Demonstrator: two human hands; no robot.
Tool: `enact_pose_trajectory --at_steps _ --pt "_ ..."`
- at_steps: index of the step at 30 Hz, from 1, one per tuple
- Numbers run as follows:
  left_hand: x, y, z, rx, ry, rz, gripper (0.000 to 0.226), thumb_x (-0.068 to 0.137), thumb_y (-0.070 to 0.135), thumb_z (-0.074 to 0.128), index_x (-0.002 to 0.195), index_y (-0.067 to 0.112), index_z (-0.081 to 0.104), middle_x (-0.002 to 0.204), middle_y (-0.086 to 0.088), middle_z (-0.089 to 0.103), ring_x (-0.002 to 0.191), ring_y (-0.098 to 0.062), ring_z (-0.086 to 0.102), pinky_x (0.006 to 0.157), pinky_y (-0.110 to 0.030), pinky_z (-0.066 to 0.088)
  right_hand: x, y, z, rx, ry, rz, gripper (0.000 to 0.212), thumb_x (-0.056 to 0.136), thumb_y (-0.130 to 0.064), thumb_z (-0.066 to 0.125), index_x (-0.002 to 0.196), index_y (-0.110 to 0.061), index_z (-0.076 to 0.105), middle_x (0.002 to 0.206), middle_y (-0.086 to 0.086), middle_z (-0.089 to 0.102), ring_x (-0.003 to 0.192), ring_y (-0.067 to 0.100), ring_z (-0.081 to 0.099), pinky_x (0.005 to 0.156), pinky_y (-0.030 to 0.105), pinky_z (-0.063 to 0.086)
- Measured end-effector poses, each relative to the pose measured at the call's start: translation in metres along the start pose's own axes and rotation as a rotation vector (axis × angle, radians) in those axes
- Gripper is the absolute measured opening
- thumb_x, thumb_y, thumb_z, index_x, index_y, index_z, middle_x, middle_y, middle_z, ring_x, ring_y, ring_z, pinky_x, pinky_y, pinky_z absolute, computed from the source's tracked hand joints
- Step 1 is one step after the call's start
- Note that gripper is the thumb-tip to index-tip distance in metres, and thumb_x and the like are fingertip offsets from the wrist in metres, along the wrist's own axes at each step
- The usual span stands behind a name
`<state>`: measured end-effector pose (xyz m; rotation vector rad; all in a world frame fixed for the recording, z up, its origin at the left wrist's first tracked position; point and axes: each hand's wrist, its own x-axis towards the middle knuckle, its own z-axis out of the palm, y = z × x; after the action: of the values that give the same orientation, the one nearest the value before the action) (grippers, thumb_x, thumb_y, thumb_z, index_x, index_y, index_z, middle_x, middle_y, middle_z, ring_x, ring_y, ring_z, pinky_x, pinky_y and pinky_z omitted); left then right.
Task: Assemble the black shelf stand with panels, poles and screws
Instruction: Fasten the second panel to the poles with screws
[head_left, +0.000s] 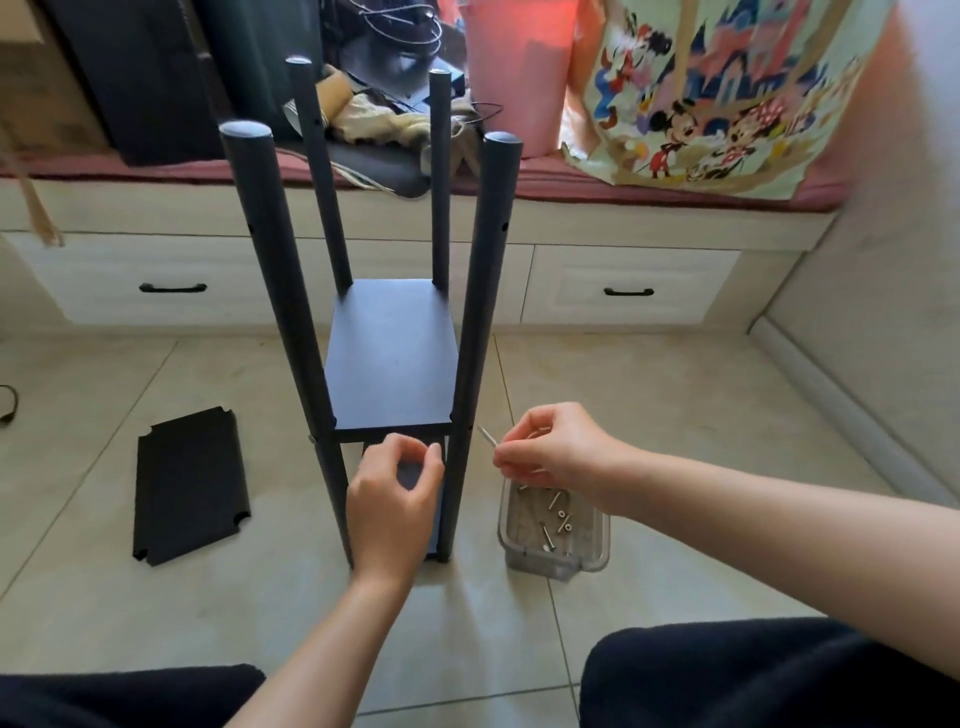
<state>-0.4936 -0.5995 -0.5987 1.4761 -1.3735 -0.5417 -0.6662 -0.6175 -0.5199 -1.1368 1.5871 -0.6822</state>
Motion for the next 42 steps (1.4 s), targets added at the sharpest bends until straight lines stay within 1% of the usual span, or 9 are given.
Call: enact_pose_trajectory --at_steps 3,5,8,13,19,23,32,38,42 --pt "0.010 -0.008 0.008 -0.229 -0.198 -0.381 0.012 0.093 0.035 0.069 0.094 0.023 0.069 0.093 0.009 0.072 0.096 -0.010 0.065 0.088 -0.030 0.051 0.004 0.007 0.004 -0.014 0.023 0.001 0.011 0.084 -0.004 0.075 0.089 0.002 0.066 0.086 0.020 0.074 0.077 0.023 0.073 0.083 0.039 0.061" --pt "0.019 -0.010 0.013 -0.466 -0.268 -0.601 0.014 0.093 0.038 0.069 0.102 0.028 0.068 0.105 0.013 0.071 0.106 -0.006 0.062 0.100 -0.033 0.047 0.009 0.012 0.004 -0.020 0.037 -0.004 0.010 0.084 -0.004 0.075 0.084 0.000 0.066 0.083 0.020 0.074 0.072 0.022 0.072 0.080 0.037 0.061" --pt "0.030 -0.002 0.021 -0.759 -0.247 -0.729 0.004 0.095 0.026 0.067 0.099 0.025 0.067 0.102 0.012 0.072 0.099 -0.001 0.063 0.091 -0.025 0.044 0.014 0.017 0.004 -0.015 0.042 -0.009 0.011 0.084 -0.004 0.075 0.080 -0.002 0.065 0.082 0.021 0.074 0.072 0.023 0.071 0.079 0.036 0.061" --pt "0.036 0.005 0.027 -0.982 -0.222 -0.736 0.008 0.097 0.018 0.063 0.093 0.016 0.070 0.091 -0.003 0.075 0.086 -0.018 0.073 0.065 -0.022 0.057 0.021 0.019 0.007 -0.020 0.031 -0.028 0.011 0.086 -0.006 0.074 0.079 -0.003 0.065 0.084 0.020 0.075 0.077 0.025 0.072 0.083 0.039 0.061" --pt "0.035 0.005 0.029 -0.929 -0.210 -0.725 0.017 0.097 0.016 0.063 0.083 0.015 0.072 0.081 -0.004 0.075 0.075 -0.017 0.074 0.061 -0.023 0.057 0.027 0.017 0.005 -0.006 0.022 -0.056 0.011 0.086 -0.004 0.072 0.078 -0.003 0.065 0.086 0.022 0.074 0.083 0.030 0.073 0.087 0.043 0.059" --pt "0.038 -0.001 0.037 -0.877 -0.144 -0.736 0.007 0.093 0.017 0.068 0.091 0.011 0.071 0.089 -0.006 0.076 0.086 -0.022 0.073 0.072 -0.027 0.056 0.028 0.018 0.007 -0.003 0.002 -0.055 0.010 0.086 -0.002 0.072 0.080 -0.001 0.065 0.088 0.025 0.073 0.087 0.034 0.073 0.087 0.043 0.059" --pt "0.043 -0.017 0.042 -0.844 -0.209 -0.718 0.020 0.094 0.020 0.066 0.100 0.002 0.072 0.105 -0.019 0.075 0.101 -0.033 0.072 0.085 -0.034 0.056 0.043 0.008 0.019 0.077 0.018 -0.095 0.013 0.088 -0.004 0.071 0.078 -0.004 0.063 0.082 0.019 0.073 0.078 0.025 0.072 0.085 0.040 0.060" --pt "0.044 -0.024 0.045 -0.822 -0.187 -0.702 0.020 0.093 0.022 0.068 0.100 0.005 0.073 0.103 -0.018 0.076 0.100 -0.034 0.072 0.095 -0.042 0.056 0.041 0.018 0.021 0.153 0.031 -0.101 0.007 0.086 -0.001 0.072 0.083 0.000 0.065 0.085 0.021 0.073 0.077 0.023 0.073 0.078 0.030 0.061" --pt "0.044 -0.028 0.047 -0.813 -0.195 -0.698 0.022 0.093 0.024 0.068 0.101 0.005 0.072 0.104 -0.017 0.076 0.102 -0.033 0.072 0.094 -0.041 0.055 0.039 0.021 0.023 0.176 0.049 -0.125 0.007 0.087 -0.001 0.070 0.088 0.004 0.065 0.091 0.025 0.072 0.078 0.022 0.072 0.073 0.023 0.059"
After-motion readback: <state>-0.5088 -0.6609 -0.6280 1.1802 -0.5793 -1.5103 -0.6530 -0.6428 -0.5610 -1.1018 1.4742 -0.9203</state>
